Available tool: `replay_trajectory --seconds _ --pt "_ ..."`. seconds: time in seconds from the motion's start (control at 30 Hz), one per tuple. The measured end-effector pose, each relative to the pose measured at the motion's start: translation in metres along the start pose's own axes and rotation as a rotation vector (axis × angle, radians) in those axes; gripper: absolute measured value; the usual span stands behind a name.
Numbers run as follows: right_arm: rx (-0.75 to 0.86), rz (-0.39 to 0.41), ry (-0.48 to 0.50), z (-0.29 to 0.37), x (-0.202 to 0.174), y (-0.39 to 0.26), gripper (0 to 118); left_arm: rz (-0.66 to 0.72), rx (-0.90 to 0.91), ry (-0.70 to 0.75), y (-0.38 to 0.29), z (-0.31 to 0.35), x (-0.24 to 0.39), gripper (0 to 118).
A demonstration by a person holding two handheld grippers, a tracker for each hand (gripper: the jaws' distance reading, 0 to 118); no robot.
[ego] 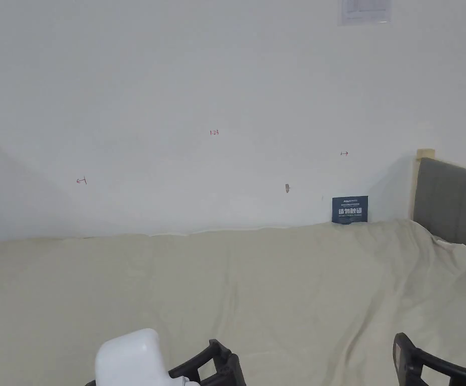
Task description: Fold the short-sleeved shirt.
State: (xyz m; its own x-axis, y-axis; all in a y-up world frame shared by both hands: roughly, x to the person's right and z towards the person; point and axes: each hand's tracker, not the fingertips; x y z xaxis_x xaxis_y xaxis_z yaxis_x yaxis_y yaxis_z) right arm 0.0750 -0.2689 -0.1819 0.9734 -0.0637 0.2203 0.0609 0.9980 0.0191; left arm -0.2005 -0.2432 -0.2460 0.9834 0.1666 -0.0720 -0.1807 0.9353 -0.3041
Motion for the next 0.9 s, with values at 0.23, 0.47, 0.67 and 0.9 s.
replay_trajectory --seconds 0.23,0.47,0.67,0.9 --pt "-0.009 0.004 0.011 -0.001 -0.003 -0.001 118 0.085 -0.083 -0.019 -0.002 -0.006 -0.004 118" --pt "-0.002 0.014 0.015 -0.001 -0.006 -0.001 118 0.262 -0.119 -0.221 0.000 -0.009 -0.031 118" --pt "-0.002 0.011 0.016 -0.001 -0.009 -0.002 118 0.152 -0.102 -0.104 -0.001 -0.012 -0.025 118" --pt "0.009 0.007 0.029 0.000 -0.013 -0.005 118 0.156 -0.124 -0.126 -0.003 -0.010 -0.030 118"
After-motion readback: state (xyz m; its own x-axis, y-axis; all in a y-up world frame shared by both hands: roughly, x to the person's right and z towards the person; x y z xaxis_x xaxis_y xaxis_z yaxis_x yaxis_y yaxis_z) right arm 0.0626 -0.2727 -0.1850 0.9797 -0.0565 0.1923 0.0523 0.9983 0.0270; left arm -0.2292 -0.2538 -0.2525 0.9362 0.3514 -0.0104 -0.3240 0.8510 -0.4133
